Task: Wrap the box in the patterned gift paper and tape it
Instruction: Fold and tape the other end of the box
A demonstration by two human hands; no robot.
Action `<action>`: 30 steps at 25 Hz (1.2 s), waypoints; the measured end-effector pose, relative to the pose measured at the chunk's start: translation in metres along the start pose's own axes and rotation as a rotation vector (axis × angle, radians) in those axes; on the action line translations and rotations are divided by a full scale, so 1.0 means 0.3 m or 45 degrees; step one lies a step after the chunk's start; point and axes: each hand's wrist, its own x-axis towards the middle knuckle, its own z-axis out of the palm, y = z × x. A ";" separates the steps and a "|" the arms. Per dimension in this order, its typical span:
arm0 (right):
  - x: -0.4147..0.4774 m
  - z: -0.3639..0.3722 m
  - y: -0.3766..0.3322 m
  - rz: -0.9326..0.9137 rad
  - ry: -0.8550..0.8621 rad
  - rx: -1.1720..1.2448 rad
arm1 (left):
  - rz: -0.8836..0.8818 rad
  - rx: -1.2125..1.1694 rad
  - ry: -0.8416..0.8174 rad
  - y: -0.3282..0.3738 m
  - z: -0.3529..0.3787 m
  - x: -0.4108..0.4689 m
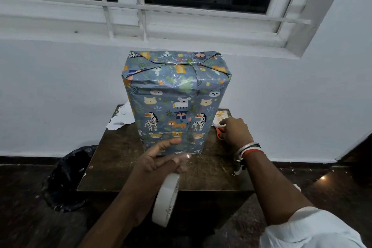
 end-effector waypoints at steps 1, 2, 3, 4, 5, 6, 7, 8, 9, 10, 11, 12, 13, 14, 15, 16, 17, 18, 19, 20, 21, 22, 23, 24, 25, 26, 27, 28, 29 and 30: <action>-0.007 -0.004 -0.003 0.013 -0.017 -0.012 | 0.001 -0.007 -0.008 0.004 0.000 -0.004; -0.015 -0.007 -0.005 0.029 -0.029 -0.020 | 0.003 -0.001 -0.020 0.008 -0.002 -0.009; -0.024 -0.008 -0.006 0.052 -0.038 -0.020 | 0.003 0.012 -0.035 0.011 -0.004 -0.012; -0.033 -0.008 -0.007 0.077 -0.052 -0.014 | 0.006 0.021 -0.047 0.014 -0.007 -0.016; -0.043 -0.007 -0.006 0.100 -0.079 -0.002 | 0.010 0.020 -0.052 0.017 -0.010 -0.018; -0.054 -0.009 -0.006 0.114 -0.109 0.015 | 0.017 0.006 -0.055 0.023 -0.012 -0.021; -0.067 -0.011 -0.007 0.126 -0.137 0.032 | 0.021 -0.021 -0.059 0.028 -0.011 -0.025; -0.083 -0.016 -0.008 0.136 -0.154 0.036 | 0.023 -0.051 -0.063 0.032 -0.011 -0.028; -0.103 -0.020 -0.011 0.145 -0.171 0.018 | 0.024 -0.074 -0.068 0.036 -0.012 -0.031; -0.126 -0.027 -0.014 0.145 -0.184 -0.015 | 0.025 -0.084 -0.075 0.038 -0.012 -0.034; -0.152 -0.033 -0.016 0.145 -0.195 -0.051 | 0.019 -0.090 -0.086 0.040 -0.013 -0.039; -0.183 -0.038 -0.019 0.146 -0.195 -0.089 | 0.009 -0.094 -0.102 0.042 -0.015 -0.042; -0.217 -0.041 -0.021 0.139 -0.181 -0.138 | -0.003 -0.103 -0.121 0.045 -0.018 -0.045; -0.255 -0.046 -0.028 0.125 -0.153 -0.186 | -0.015 -0.107 -0.137 0.050 -0.020 -0.049; -0.293 -0.046 -0.031 0.118 -0.129 -0.217 | -0.023 -0.111 -0.150 0.055 -0.024 -0.055; -0.330 -0.051 -0.032 0.121 -0.114 -0.210 | -0.023 -0.115 -0.159 0.058 -0.026 -0.056; -0.362 -0.053 -0.028 0.127 -0.108 -0.174 | -0.016 -0.126 -0.165 0.061 -0.029 -0.057; -0.393 -0.059 -0.026 0.135 -0.111 -0.105 | -0.005 -0.134 -0.171 0.065 -0.034 -0.059; -0.420 -0.069 -0.020 0.135 -0.133 0.003 | 0.005 -0.141 -0.179 0.069 -0.040 -0.061; -0.446 -0.084 -0.016 0.110 -0.175 0.146 | 0.011 -0.140 -0.191 0.073 -0.045 -0.062; -0.472 -0.099 -0.015 0.063 -0.240 0.297 | 0.010 -0.135 -0.203 0.077 -0.052 -0.064; -0.502 -0.118 -0.027 0.002 -0.332 0.457 | 0.006 -0.120 -0.215 0.081 -0.059 -0.066; -0.532 -0.136 -0.046 -0.064 -0.441 0.624 | -0.001 -0.098 -0.229 0.086 -0.065 -0.067; -0.558 -0.149 -0.071 -0.124 -0.551 0.791 | -0.008 -0.078 -0.242 0.088 -0.071 -0.069; -0.572 -0.155 -0.090 -0.169 -0.622 0.934 | -0.014 -0.072 -0.255 0.090 -0.077 -0.069; -0.577 -0.161 -0.108 -0.210 -0.635 1.033 | -0.017 -0.082 -0.263 0.091 -0.082 -0.069; -0.573 -0.163 -0.120 -0.258 -0.615 1.095 | -0.020 -0.104 -0.270 0.092 -0.085 -0.069; -0.567 -0.168 -0.127 -0.316 -0.603 1.135 | -0.020 -0.125 -0.276 0.092 -0.088 -0.069; -0.558 -0.173 -0.128 -0.388 -0.624 1.168 | -0.018 -0.136 -0.282 0.093 -0.090 -0.069; -0.552 -0.181 -0.124 -0.463 -0.692 1.195 | -0.020 -0.136 -0.282 0.092 -0.088 -0.066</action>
